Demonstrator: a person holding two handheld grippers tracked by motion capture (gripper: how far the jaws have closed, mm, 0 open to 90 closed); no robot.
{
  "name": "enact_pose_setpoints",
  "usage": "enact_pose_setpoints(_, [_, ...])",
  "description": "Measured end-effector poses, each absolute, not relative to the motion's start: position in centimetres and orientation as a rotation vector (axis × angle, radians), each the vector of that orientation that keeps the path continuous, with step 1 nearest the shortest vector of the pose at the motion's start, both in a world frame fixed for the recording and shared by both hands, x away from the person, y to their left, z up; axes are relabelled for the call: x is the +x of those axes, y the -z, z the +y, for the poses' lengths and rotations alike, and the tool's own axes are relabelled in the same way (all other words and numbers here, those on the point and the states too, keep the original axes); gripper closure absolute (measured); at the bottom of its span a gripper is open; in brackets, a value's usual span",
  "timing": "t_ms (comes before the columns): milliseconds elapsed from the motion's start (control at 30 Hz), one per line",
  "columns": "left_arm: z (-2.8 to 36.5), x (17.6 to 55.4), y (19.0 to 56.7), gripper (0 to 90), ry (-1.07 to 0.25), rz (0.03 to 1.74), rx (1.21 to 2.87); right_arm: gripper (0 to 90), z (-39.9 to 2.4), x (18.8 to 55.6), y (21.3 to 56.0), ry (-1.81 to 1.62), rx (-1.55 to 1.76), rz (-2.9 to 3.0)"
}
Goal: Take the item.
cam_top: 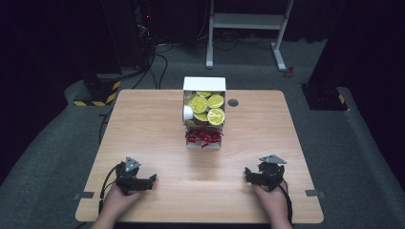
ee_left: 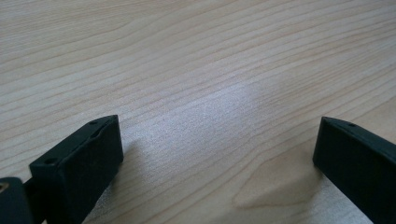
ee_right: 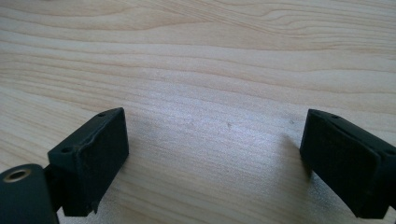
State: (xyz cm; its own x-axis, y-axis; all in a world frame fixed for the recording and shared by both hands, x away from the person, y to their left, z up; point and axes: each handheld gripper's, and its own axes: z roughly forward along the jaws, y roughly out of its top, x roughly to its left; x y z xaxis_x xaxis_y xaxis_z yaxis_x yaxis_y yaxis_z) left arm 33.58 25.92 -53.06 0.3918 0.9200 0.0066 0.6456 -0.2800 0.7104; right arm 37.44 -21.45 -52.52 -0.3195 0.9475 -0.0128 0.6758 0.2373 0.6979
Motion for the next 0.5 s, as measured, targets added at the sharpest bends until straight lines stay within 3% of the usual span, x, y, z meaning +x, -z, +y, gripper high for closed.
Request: enact_pose_setpoints(500, [25.93,33.61,53.06,1.9,-0.568,1.333,2.026,7.6,-21.43,37.47,52.51,-0.836,1.482,2.084])
